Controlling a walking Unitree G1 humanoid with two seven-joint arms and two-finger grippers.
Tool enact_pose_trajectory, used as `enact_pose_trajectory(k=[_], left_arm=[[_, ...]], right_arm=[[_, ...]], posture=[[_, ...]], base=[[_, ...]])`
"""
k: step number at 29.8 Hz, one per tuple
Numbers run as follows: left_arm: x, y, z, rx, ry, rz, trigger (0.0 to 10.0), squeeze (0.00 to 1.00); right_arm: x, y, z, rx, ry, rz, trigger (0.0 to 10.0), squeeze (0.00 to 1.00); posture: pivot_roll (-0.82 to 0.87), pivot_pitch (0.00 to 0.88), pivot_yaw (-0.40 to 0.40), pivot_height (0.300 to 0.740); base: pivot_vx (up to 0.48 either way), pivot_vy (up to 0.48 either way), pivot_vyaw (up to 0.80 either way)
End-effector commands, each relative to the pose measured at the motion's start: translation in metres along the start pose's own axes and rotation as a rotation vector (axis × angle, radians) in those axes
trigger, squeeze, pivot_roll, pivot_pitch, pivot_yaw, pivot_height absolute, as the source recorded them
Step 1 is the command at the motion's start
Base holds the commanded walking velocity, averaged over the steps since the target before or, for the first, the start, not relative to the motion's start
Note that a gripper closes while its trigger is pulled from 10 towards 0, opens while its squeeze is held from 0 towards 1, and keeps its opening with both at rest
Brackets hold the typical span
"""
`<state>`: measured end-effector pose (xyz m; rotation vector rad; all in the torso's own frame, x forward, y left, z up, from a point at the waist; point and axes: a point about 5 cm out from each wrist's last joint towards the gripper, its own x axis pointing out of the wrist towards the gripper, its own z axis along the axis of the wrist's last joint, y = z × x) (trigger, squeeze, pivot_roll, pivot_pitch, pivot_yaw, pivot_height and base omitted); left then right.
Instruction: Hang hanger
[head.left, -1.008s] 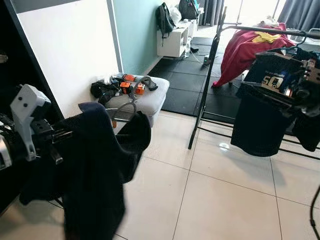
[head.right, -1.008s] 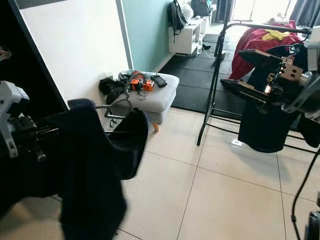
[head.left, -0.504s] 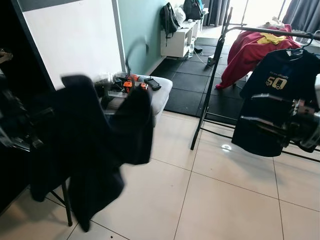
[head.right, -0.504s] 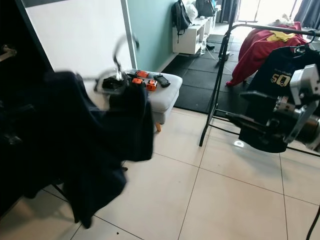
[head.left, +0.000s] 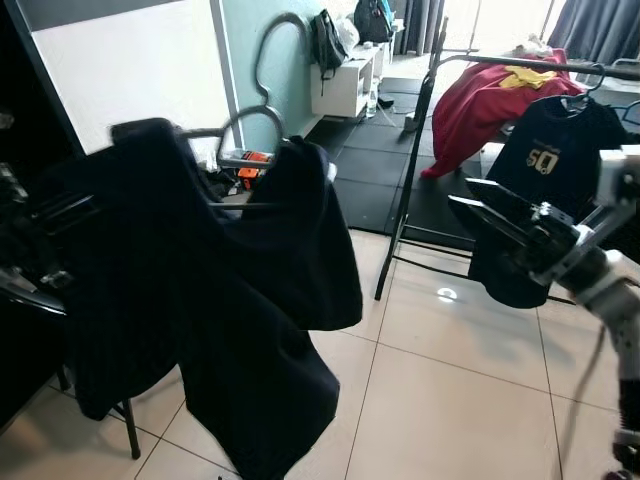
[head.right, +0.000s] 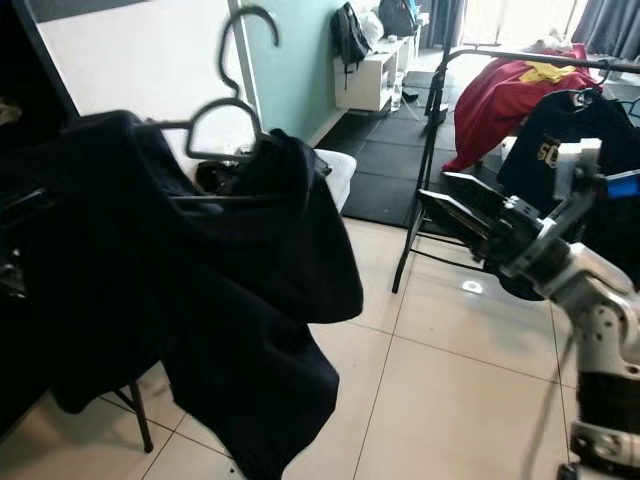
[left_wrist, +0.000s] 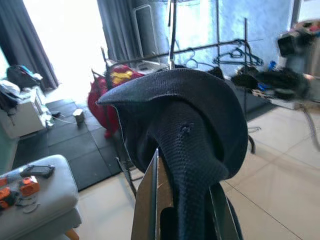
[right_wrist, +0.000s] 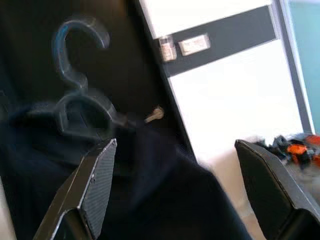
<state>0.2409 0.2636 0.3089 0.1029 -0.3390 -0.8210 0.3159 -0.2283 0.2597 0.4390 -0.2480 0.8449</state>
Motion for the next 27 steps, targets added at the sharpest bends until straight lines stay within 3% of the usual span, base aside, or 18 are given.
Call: enact_pose_trajectory(k=[1,2,6,16,27], left_arm=[[0.010,-0.006,-0.004,0.011,-0.001,-0.002,0.0,0.00],[0.016,-0.010,-0.009,0.007,0.007,-0.008,0.0,0.00],[0.029,-0.022,-0.018,-0.003,0.013,-0.031,0.0,0.00],[0.041,-0.031,-0.021,-0.003,0.009,-0.036,0.0,0.00],[0.045,-0.024,-0.026,0.047,0.041,0.037,0.0,0.00]], right_arm=[[0.016,0.000,-0.020,0.117,0.000,-0.068,10.0,0.00],[0.027,0.002,-0.034,0.175,-0.001,-0.103,10.0,0.00],[0.043,0.004,-0.055,0.265,0.018,-0.173,10.0,0.00],[0.053,0.011,-0.078,0.290,0.159,-0.247,10.0,0.00],[0.051,0.020,-0.075,0.263,0.258,-0.278,10.0,0.00]], posture=[[-0.09,0.000,0.011,0.740],[-0.09,0.000,0.011,0.740],[-0.10,0.000,0.005,0.740],[-0.10,0.000,-0.001,0.740],[-0.11,0.000,-0.002,0.740]], base=[[0.000,0.000,0.00],[0.000,0.000,0.00],[0.000,0.000,0.00],[0.000,0.000,0.00],[0.000,0.000,0.00]])
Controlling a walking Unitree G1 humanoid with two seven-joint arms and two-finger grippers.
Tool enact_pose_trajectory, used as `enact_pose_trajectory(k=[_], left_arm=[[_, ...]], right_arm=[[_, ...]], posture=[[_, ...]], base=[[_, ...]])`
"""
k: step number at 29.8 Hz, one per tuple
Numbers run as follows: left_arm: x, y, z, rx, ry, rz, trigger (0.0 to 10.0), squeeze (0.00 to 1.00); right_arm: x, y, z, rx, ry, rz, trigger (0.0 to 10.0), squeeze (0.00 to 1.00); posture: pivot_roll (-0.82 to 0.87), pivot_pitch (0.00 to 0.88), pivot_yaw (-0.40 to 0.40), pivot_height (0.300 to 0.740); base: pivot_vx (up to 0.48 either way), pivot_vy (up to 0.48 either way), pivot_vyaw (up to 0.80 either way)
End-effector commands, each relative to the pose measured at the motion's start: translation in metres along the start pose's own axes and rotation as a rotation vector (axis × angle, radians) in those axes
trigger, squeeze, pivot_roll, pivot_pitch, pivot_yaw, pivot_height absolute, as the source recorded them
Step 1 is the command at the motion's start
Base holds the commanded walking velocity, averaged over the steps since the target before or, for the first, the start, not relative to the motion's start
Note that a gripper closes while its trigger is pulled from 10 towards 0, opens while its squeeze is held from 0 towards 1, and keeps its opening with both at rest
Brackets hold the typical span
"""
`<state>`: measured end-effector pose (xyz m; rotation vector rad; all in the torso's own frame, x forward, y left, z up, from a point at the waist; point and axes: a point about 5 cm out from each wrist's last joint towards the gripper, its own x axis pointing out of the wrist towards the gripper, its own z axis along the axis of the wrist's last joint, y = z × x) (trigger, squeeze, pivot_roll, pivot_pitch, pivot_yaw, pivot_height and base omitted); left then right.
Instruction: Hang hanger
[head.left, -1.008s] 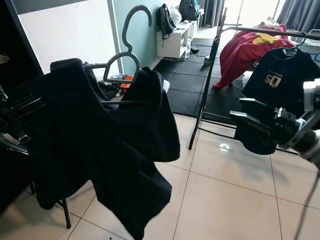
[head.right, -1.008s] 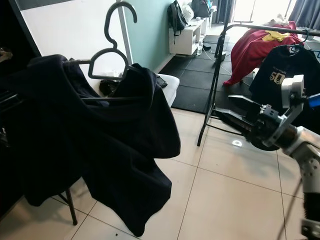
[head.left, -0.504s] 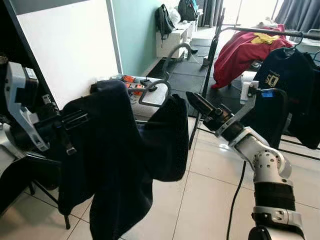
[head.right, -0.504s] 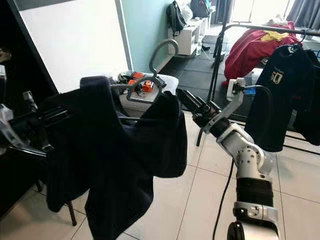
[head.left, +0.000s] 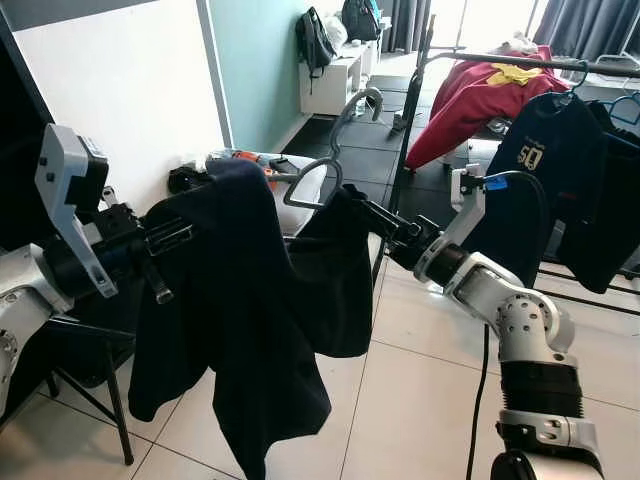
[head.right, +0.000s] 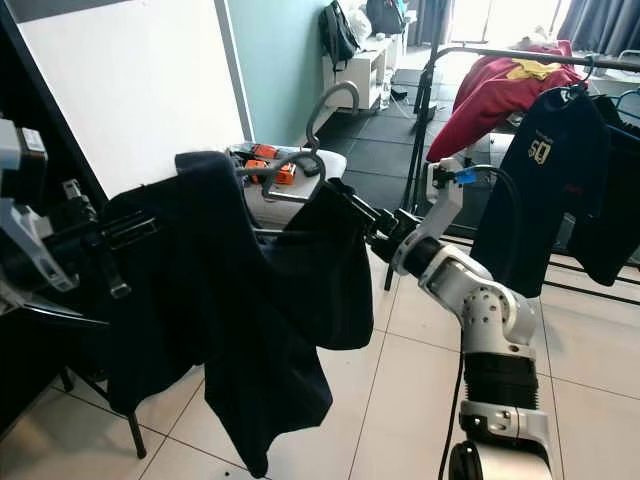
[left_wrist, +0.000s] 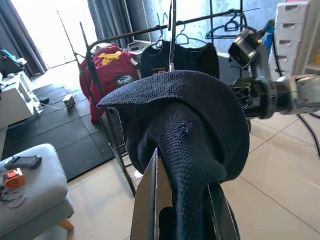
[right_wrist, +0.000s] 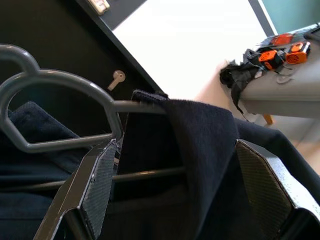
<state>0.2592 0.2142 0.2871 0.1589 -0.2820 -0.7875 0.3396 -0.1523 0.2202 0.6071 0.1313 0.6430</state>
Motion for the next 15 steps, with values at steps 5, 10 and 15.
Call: enact_pose_trajectory(k=[5,10,15], left_arm=[[0.003,0.002,0.002,0.021,-0.029,0.036,0.0,0.00],[0.002,0.003,0.004,0.028,-0.032,0.047,0.0,0.00],[0.002,0.002,0.009,0.039,-0.051,0.050,0.0,0.00]], right_arm=[[-0.001,0.004,-0.011,-0.006,0.077,-0.028,10.0,0.00],[-0.002,0.001,-0.016,-0.001,0.108,-0.063,10.0,0.00],[-0.003,-0.003,-0.020,0.008,0.120,-0.108,10.0,0.00]], posture=[[-0.11,0.000,-0.002,0.740],[-0.11,0.000,-0.004,0.740],[-0.11,0.000,-0.006,0.740]], base=[[0.000,0.000,0.00],[0.000,0.000,0.00],[0.000,0.000,0.00]])
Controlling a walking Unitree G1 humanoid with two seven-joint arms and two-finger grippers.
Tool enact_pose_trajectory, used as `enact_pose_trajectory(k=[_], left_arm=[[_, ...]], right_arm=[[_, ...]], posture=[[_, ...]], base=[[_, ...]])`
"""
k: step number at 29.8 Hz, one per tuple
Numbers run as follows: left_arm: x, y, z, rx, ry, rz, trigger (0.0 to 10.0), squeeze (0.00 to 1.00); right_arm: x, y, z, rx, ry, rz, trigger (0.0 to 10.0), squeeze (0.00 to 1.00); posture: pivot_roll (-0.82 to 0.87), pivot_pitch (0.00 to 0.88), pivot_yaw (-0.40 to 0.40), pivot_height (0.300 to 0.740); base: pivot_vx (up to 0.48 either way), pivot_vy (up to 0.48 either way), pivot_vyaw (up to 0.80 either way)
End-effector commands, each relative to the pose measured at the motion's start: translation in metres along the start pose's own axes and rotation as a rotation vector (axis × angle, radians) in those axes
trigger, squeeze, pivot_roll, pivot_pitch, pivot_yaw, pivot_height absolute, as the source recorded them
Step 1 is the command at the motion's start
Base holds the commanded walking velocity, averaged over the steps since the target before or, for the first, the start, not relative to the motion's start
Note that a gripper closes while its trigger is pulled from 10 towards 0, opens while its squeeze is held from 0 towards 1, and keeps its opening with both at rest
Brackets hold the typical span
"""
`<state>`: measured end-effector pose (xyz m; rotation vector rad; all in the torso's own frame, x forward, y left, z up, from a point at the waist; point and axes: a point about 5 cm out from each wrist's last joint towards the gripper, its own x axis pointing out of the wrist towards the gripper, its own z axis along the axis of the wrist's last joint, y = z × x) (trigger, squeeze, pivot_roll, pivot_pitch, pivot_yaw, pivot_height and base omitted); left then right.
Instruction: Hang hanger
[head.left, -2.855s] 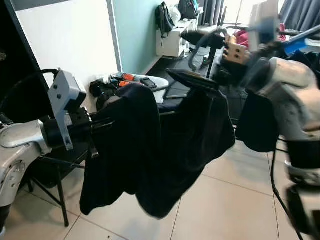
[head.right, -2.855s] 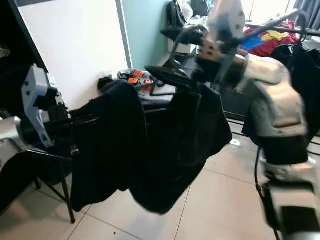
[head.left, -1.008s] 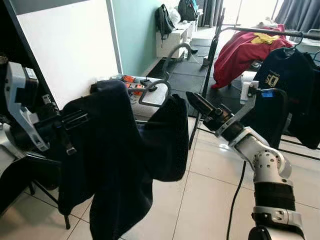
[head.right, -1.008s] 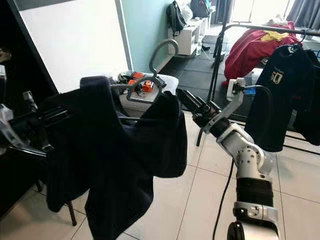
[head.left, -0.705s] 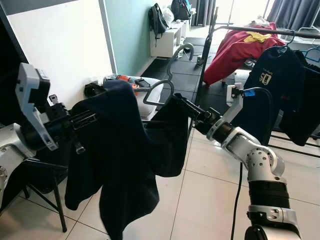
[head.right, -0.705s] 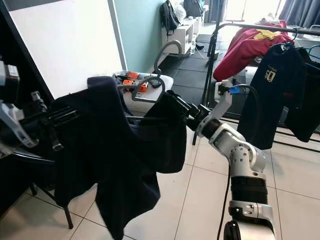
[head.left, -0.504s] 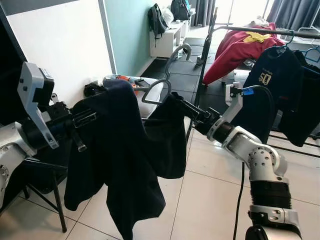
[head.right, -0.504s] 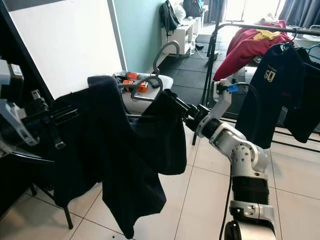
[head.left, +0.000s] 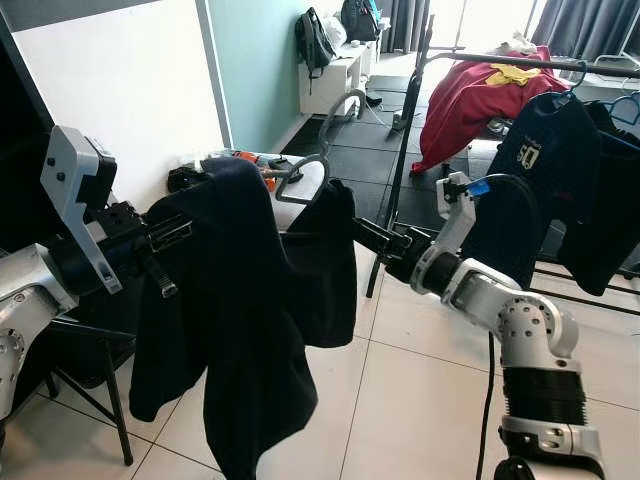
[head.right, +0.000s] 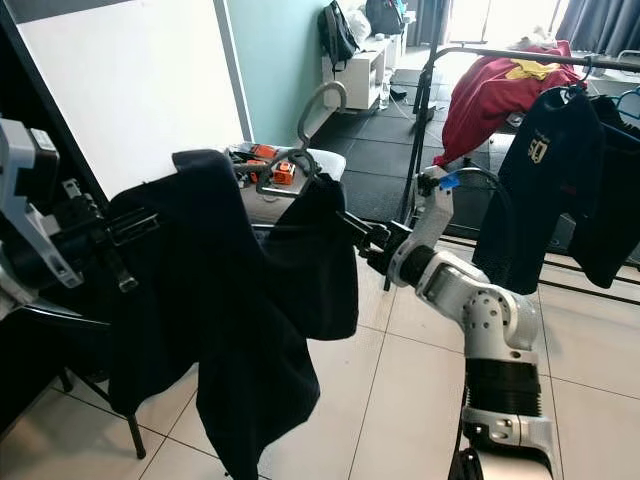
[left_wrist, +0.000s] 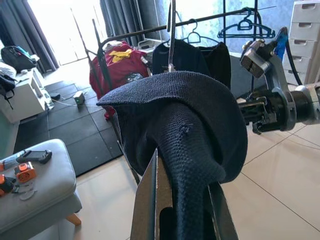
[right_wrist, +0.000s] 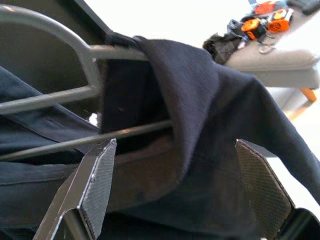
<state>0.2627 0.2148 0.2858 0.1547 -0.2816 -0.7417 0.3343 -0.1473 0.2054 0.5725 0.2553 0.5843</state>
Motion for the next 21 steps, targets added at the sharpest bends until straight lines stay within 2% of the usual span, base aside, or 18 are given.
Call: enact_pose_trajectory(k=[1,4,11,12,14,15,16,18,21], left_arm=[[0.001,-0.002,0.014,0.038,-0.065,-0.002,0.0,0.00],[0.001,-0.005,0.017,0.040,-0.078,-0.017,0.0,0.00],[0.002,-0.008,0.017,0.037,-0.082,-0.031,0.0,0.00],[0.003,-0.009,0.017,0.034,-0.085,-0.037,0.0,0.00],[0.003,-0.009,0.017,0.034,-0.085,-0.037,0.0,0.00],[0.004,-0.010,0.017,0.032,-0.088,-0.043,0.0,0.00],[0.004,-0.010,0.017,0.032,-0.088,-0.043,0.0,0.00],[0.006,-0.013,0.020,0.027,-0.102,-0.057,0.0,0.00],[0.007,-0.015,0.021,0.027,-0.107,-0.064,0.0,0.00]], right_arm=[[0.001,-0.003,-0.002,0.013,-0.006,-0.028,10.0,0.00],[0.003,-0.006,0.001,0.036,-0.049,-0.053,10.0,0.00],[0.006,-0.007,0.000,0.051,-0.055,-0.065,10.0,0.00],[0.007,-0.007,-0.001,0.059,-0.052,-0.063,9.5,0.00],[0.007,-0.007,-0.001,0.059,-0.052,-0.063,9.5,0.00],[0.009,-0.005,-0.003,0.064,-0.048,-0.060,7.6,0.00],[0.009,-0.005,-0.003,0.064,-0.048,-0.060,7.6,0.00],[0.012,-0.002,-0.005,0.070,-0.041,-0.049,2.1,0.00],[0.014,-0.001,-0.007,0.071,-0.037,-0.047,2.1,0.00]], posture=[[-0.10,0.000,-0.009,0.740],[-0.10,0.000,-0.009,0.740],[-0.10,0.000,-0.008,0.740],[-0.10,0.000,-0.009,0.740],[-0.10,0.000,-0.009,0.740],[-0.10,0.000,-0.009,0.740],[-0.10,0.000,-0.009,0.740],[-0.09,0.000,-0.011,0.740],[-0.09,0.000,-0.011,0.740]], base=[[0.000,0.000,0.00],[0.000,0.000,0.00],[0.000,0.000,0.00],[0.000,0.000,0.00],[0.000,0.000,0.00],[0.000,0.000,0.00],[0.000,0.000,0.00],[0.000,0.000,0.00],[0.000,0.000,0.00]])
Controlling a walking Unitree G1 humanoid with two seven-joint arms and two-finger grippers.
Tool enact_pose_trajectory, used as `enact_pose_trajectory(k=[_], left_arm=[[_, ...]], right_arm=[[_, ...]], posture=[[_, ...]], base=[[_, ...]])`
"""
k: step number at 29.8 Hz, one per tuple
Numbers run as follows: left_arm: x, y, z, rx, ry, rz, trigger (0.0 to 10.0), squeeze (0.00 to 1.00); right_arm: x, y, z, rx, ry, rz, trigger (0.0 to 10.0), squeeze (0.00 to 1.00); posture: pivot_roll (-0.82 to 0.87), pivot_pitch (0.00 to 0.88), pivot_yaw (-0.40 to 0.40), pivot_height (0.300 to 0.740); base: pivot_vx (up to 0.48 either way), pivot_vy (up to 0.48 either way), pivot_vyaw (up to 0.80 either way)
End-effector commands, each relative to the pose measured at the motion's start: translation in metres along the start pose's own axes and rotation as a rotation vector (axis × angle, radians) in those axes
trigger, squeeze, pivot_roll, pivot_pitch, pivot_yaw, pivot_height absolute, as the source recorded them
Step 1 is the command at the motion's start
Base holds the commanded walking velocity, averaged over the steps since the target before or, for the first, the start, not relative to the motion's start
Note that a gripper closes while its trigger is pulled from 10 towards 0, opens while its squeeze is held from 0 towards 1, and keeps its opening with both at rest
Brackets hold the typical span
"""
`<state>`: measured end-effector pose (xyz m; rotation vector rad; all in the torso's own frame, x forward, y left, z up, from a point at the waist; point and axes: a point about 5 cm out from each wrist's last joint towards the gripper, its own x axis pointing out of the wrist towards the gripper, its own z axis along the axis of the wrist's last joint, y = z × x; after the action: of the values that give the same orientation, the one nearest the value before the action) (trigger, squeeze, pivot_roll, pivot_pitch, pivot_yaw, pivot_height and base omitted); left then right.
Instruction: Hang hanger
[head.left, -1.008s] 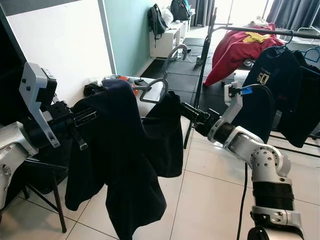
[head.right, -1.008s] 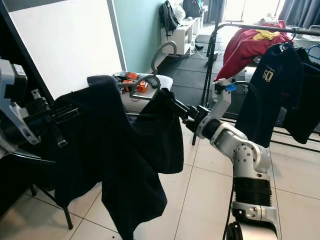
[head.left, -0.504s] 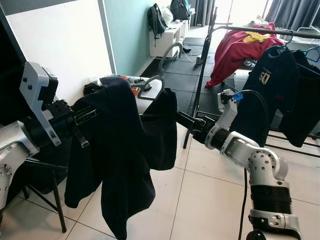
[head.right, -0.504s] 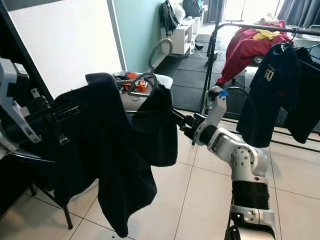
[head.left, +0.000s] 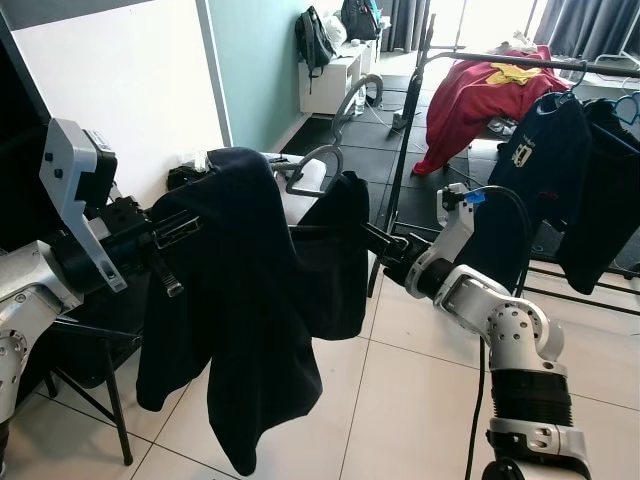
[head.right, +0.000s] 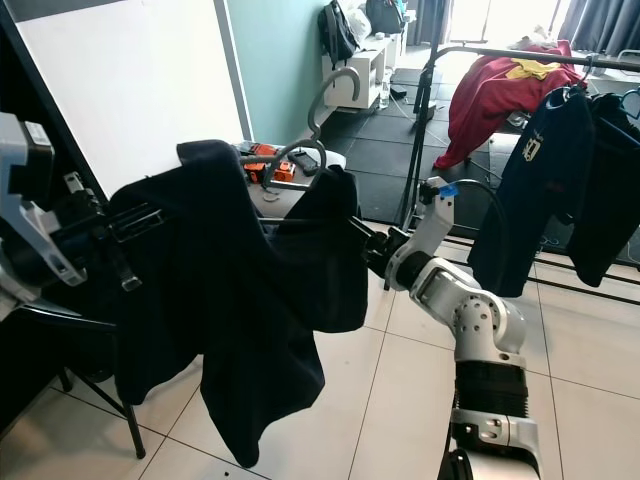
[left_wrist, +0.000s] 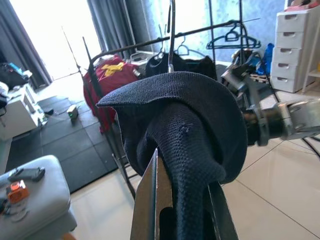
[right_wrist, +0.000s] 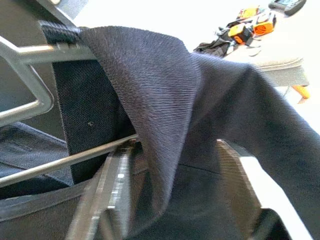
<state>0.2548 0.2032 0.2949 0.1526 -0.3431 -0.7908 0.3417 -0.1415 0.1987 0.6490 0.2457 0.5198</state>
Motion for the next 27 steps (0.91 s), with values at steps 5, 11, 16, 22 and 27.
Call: enact_pose_trajectory(k=[5,11,16,22,27], left_arm=[[0.004,-0.004,0.011,0.014,-0.051,-0.022,0.0,0.00],[0.001,-0.004,0.011,0.022,-0.048,-0.026,0.0,0.00],[-0.005,-0.001,0.004,0.053,0.008,-0.025,0.0,0.00],[-0.022,-0.001,-0.018,0.213,0.241,-0.094,0.0,0.00],[-0.024,-0.008,-0.020,0.258,0.294,-0.188,0.0,0.00]], right_arm=[[0.005,0.002,-0.002,-0.004,0.008,-0.002,0.0,0.00],[0.005,0.001,0.002,-0.014,-0.005,-0.008,0.0,0.00],[0.003,0.002,0.008,-0.024,-0.012,-0.007,0.0,0.00],[-0.011,0.011,0.031,-0.117,0.063,0.040,0.0,0.00],[-0.019,0.013,0.040,-0.191,0.140,0.055,0.0,0.00]], posture=[[-0.09,0.000,-0.013,0.740],[-0.10,0.000,-0.012,0.740],[-0.10,0.000,-0.012,0.740],[-0.10,0.000,-0.011,0.740],[-0.10,0.000,-0.015,0.740]], base=[[0.000,0.000,0.00],[0.000,0.000,0.00],[0.000,0.000,0.00],[0.000,0.000,0.00],[0.000,0.000,0.00]])
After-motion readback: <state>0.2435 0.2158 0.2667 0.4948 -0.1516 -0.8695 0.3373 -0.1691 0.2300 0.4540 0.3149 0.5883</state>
